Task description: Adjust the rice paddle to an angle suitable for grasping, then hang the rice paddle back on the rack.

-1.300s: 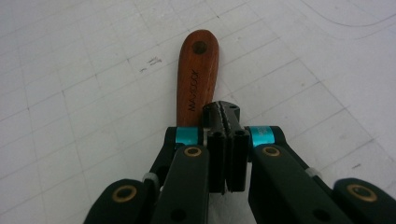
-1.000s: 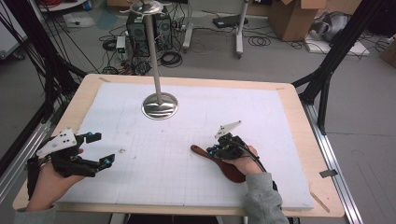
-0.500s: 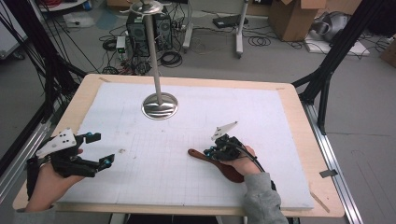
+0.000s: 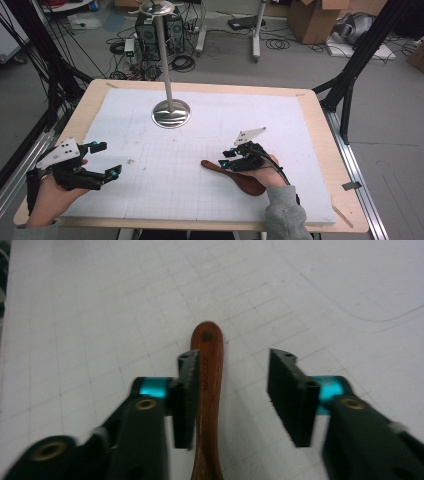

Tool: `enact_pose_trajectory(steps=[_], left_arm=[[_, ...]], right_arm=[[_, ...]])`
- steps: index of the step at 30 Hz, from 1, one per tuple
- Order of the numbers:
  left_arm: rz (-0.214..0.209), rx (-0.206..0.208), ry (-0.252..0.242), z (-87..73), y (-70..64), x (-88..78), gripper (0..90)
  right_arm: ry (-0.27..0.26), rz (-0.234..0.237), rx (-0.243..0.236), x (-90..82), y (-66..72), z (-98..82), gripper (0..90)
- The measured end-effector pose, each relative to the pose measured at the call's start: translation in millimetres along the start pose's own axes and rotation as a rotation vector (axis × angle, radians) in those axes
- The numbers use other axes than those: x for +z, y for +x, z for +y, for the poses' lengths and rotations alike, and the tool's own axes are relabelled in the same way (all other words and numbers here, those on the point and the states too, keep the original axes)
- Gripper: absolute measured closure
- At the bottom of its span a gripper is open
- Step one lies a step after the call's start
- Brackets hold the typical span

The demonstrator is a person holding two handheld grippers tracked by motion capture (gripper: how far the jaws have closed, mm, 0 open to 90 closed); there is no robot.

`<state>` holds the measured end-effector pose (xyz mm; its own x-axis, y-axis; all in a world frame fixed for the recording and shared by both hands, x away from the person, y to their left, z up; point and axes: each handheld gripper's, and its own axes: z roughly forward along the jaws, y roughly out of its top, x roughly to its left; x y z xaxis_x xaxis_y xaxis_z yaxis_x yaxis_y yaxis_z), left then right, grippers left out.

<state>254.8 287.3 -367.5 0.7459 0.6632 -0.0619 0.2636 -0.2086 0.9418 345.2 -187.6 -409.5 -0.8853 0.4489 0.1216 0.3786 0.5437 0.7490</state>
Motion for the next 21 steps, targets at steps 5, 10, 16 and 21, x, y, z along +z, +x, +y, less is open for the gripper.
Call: enact_pose_trajectory(steps=[5,10,16,21], left_arm=[[-0.004,-0.001,0.007,-1.0,0.9,2.0,5.1],[-0.002,-0.003,0.008,-1.7,1.4,2.6,5.1],[-0.003,-0.002,0.009,-1.6,0.5,2.8,5.1],[-0.003,-0.001,0.006,-1.3,0.7,1.9,5.1]], right_arm=[[-0.048,0.033,-0.022,-9.9,4.0,4.7,17.5],[-0.064,0.054,-0.063,-10.9,5.5,5.4,14.5],[-0.03,0.031,-0.066,-9.2,5.1,4.0,14.5],[0.001,0.016,-0.066,-9.6,4.5,3.6,14.6]])
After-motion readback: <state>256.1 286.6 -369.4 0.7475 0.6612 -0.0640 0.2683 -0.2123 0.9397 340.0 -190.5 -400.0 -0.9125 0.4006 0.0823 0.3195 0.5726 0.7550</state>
